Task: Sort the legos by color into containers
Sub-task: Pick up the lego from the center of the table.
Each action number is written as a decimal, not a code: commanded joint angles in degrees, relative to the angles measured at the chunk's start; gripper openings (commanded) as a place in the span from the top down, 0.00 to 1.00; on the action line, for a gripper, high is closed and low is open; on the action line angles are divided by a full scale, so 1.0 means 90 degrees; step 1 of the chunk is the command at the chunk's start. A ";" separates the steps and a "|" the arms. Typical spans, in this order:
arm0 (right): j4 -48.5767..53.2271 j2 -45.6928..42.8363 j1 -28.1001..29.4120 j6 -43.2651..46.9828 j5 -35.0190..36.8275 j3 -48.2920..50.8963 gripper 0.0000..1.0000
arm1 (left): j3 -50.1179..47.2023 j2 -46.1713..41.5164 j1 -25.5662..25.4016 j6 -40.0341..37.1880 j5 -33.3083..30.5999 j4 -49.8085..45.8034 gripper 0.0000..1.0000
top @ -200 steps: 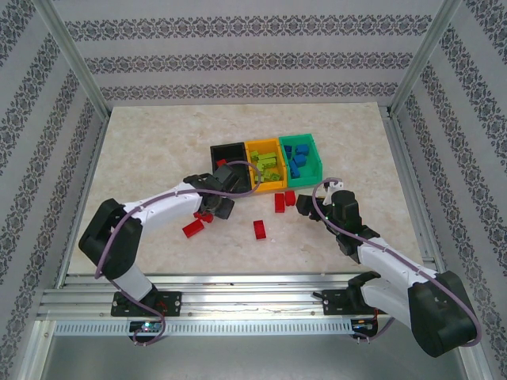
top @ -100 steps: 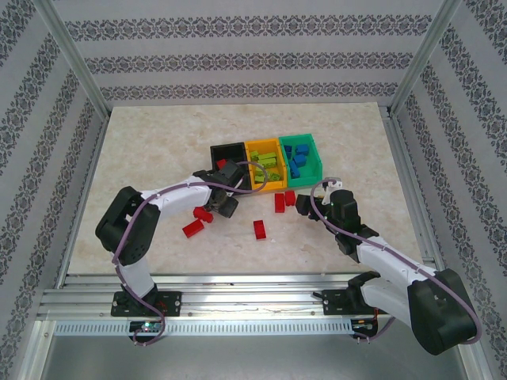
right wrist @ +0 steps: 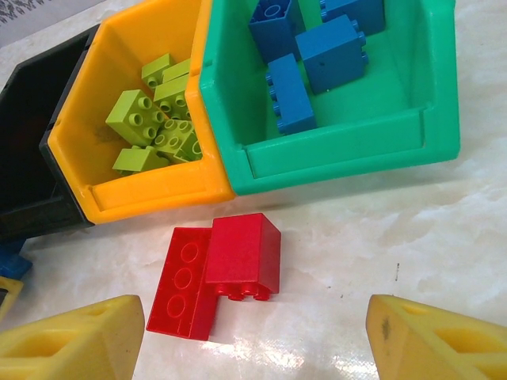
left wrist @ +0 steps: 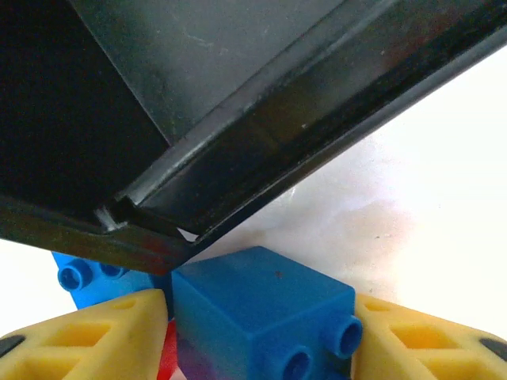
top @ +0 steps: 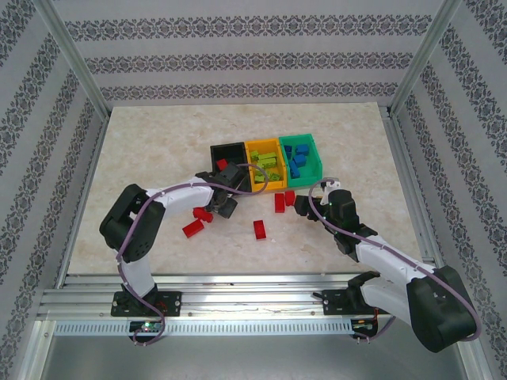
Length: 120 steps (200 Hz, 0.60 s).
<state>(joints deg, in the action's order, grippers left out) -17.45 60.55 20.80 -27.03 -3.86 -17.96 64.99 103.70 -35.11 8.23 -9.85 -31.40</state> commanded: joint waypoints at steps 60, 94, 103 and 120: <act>-0.0112 0.0072 0.0077 0.0099 0.0106 -0.0153 0.26 | -0.0655 -0.0935 -0.0084 0.0450 0.0082 0.0163 0.69; -0.0179 0.0034 0.0054 0.0045 0.0100 -0.0153 0.26 | -0.0558 -0.1604 -0.0415 0.0673 0.0166 -0.0002 0.71; -0.0161 0.0042 0.0014 0.0015 0.0126 -0.0153 0.26 | -0.0532 -0.1776 -0.0467 0.0739 0.0294 0.0047 0.72; -0.0199 0.0058 -0.0231 -0.0195 -0.0041 -0.0153 0.26 | -0.0520 -0.2073 -0.0483 0.0935 0.0734 0.0478 0.72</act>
<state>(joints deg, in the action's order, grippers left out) -17.45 60.93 20.71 -27.11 -3.86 -17.96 59.11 88.86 -38.72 13.30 -7.70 -29.93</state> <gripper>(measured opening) 0.743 0.348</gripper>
